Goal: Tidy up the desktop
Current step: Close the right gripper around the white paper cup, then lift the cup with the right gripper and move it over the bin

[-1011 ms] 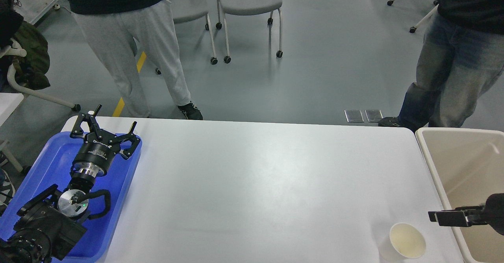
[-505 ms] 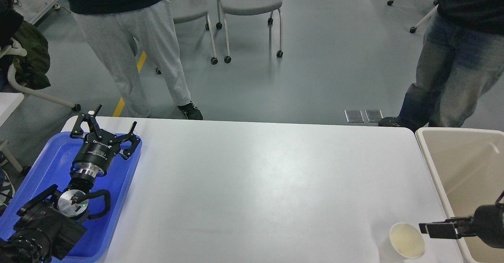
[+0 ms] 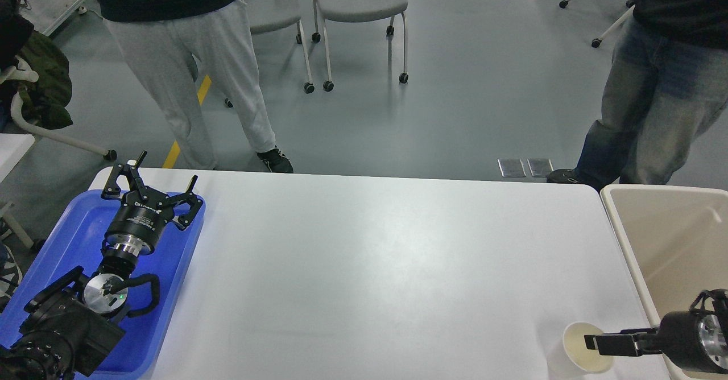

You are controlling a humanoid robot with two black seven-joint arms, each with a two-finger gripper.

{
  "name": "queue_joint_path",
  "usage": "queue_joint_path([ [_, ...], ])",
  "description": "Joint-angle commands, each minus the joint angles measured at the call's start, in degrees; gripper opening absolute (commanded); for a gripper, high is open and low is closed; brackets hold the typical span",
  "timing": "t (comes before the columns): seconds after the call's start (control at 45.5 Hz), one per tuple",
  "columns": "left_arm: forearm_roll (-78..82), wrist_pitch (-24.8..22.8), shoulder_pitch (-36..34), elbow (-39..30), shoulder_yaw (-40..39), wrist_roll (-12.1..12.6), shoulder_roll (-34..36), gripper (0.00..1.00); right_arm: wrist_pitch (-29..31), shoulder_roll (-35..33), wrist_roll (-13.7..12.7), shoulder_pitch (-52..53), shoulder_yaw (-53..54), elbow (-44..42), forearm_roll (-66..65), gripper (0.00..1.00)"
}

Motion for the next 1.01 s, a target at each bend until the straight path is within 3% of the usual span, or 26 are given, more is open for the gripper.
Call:
queue_joint_path([
  [0.0, 0.02, 0.00, 0.02, 0.00, 0.00, 0.00, 0.00, 1.00, -1.06, 2.90, 2.04, -2.22, 0.84, -3.13, -0.18, 0.95],
  [0.374, -0.06, 0.00, 0.02, 0.00, 0.00, 0.00, 0.00, 1.00, -1.32, 3.61, 3.02, -2.93, 0.75, -4.81, -1.49, 0.57],
  [0.527, 0.02, 0.00, 0.02, 0.00, 0.00, 0.00, 0.00, 1.00, -1.32, 3.35, 3.02, -2.93, 0.40, -4.81, -1.58, 0.21],
  [0.637, 0.02, 0.00, 0.02, 0.00, 0.00, 0.00, 0.00, 1.00, -1.32, 2.99, 2.93, -3.10, 0.40, -4.54, -1.67, 0.05],
  [0.703, 0.02, 0.00, 0.02, 0.00, 0.00, 0.00, 0.00, 1.00, -1.32, 2.38, 2.93, -3.01, 0.84, -4.28, -1.58, 0.00],
  [0.989, 0.02, 0.00, 0.02, 0.00, 0.00, 0.00, 0.00, 1.00, -1.15, -3.16, 3.01, -2.40, 0.84, -0.42, -1.50, 0.00],
])
